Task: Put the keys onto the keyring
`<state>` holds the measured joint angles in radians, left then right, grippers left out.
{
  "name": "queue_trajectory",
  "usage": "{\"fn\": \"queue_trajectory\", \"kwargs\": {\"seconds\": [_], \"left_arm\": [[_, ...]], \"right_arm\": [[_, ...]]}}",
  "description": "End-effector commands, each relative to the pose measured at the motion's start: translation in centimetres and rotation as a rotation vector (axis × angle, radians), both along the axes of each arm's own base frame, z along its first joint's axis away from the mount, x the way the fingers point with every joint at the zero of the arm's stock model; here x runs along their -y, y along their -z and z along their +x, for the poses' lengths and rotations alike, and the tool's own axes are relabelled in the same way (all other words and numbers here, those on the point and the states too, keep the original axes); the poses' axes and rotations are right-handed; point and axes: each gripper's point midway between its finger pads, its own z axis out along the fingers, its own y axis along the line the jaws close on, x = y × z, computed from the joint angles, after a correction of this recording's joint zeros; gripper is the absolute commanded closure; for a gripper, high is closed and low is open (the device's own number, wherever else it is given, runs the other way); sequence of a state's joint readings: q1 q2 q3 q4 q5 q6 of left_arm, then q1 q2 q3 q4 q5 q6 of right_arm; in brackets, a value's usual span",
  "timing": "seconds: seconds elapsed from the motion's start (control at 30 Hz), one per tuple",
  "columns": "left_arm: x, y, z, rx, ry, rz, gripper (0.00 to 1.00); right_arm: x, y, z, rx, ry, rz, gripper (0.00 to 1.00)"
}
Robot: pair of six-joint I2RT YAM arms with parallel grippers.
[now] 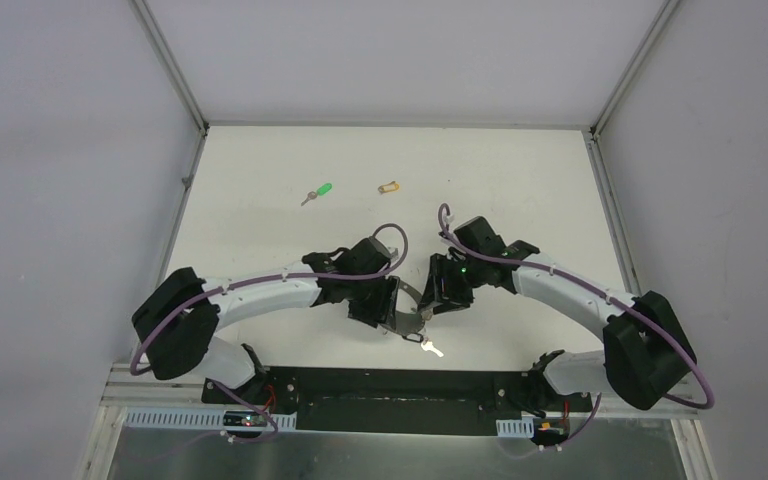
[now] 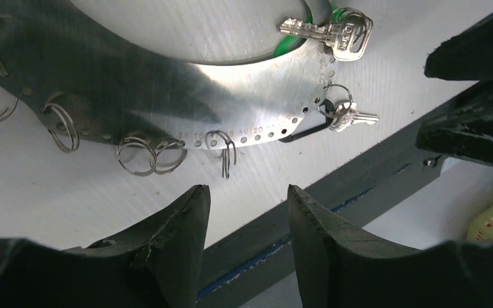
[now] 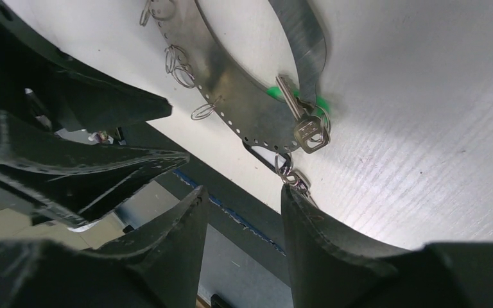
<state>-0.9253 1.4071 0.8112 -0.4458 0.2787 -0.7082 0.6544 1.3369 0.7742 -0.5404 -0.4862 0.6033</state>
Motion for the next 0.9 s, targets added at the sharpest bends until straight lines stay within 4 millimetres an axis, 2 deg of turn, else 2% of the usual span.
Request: {"fn": "queue_trajectory", "kwargs": {"seconds": [0.0,0.37,0.73,0.87], "left_arm": [[0.8,0.2,1.6,0.105,0.007,0.078,0.52],[1.3,2.5,1.4,0.069,0.047,0.204,0.70],[0.7,3.4,0.3,0.061,0.072,0.301,0.74],[0.3,3.5,0.0,0.060,0.072,0.319,0.86]], "right_arm": [[-0.5,-1.8,0.6,0.036,0.006,0.079,0.53],[0.0,-2.2,1.0,0.036,0.016,0.103,0.52],[0.1,-2.6,1.2,0.046,0.013,0.121,0.52],[0.1,-2.9,1.4,0.055,0.009,0.128,0.53]]}}
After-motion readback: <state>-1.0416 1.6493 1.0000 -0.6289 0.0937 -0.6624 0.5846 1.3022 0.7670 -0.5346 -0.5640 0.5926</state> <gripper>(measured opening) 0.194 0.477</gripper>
